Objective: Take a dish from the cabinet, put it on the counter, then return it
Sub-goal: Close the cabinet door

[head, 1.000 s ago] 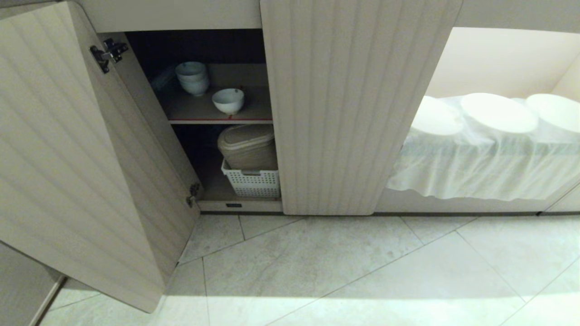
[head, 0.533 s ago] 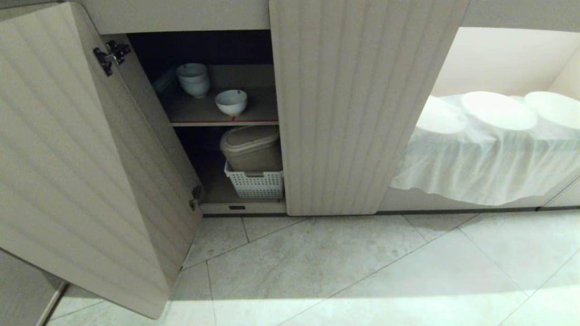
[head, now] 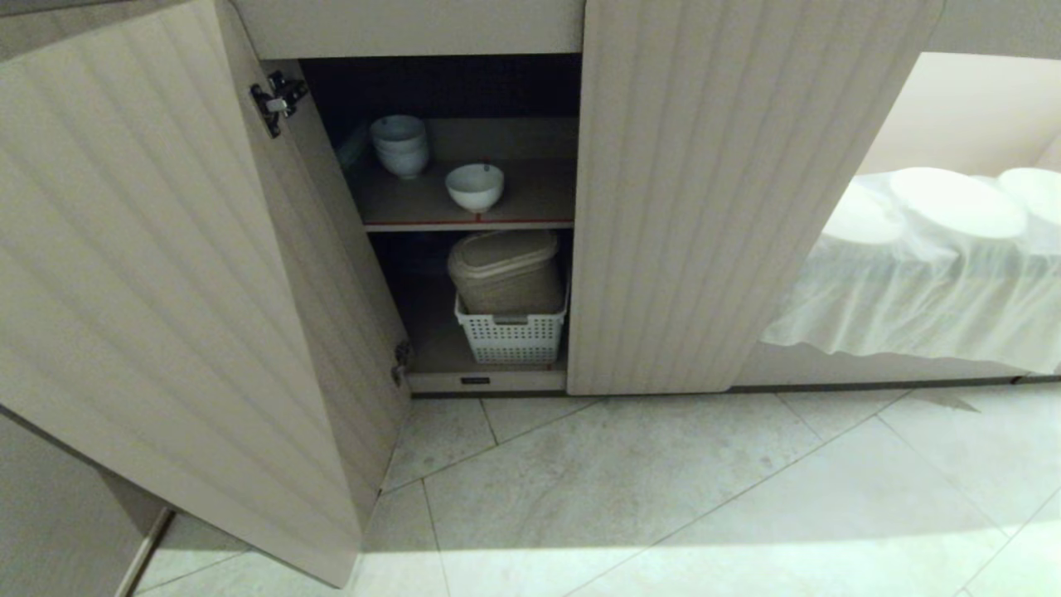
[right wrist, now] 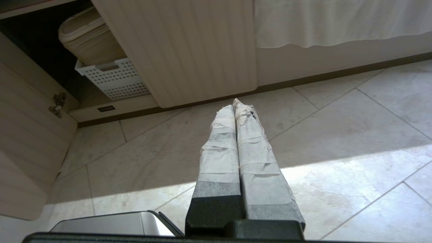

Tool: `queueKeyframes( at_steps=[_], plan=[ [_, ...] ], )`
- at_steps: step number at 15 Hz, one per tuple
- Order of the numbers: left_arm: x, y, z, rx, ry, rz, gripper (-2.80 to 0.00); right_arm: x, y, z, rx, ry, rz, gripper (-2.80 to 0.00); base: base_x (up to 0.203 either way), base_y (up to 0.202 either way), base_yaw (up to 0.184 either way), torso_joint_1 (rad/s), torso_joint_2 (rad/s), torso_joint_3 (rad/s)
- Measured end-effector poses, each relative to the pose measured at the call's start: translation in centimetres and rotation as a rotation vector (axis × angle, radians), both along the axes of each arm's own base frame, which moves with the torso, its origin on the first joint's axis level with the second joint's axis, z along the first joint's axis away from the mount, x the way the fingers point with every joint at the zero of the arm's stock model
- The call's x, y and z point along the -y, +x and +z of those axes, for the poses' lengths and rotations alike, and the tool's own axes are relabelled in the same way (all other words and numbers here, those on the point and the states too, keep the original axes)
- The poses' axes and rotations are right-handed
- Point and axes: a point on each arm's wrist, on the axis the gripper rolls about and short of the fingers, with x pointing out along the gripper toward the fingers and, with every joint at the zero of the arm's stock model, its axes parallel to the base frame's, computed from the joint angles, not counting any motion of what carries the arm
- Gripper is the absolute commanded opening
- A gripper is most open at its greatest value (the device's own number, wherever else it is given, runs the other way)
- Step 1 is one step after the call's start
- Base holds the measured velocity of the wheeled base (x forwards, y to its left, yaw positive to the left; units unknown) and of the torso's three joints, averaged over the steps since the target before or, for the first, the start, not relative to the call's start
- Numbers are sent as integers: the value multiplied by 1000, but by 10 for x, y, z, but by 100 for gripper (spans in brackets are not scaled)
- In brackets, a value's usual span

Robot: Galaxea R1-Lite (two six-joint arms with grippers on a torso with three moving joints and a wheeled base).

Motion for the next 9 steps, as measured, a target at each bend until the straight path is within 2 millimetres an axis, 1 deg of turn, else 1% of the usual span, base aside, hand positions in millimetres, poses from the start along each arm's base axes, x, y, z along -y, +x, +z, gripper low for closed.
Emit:
queueKeyframes(
  at_steps=[9],
  plan=[
    [0,0,0,0,0,0,-280,0,0,0,0,0,1,-280,0,194,-2,4,3,1]
  ],
)
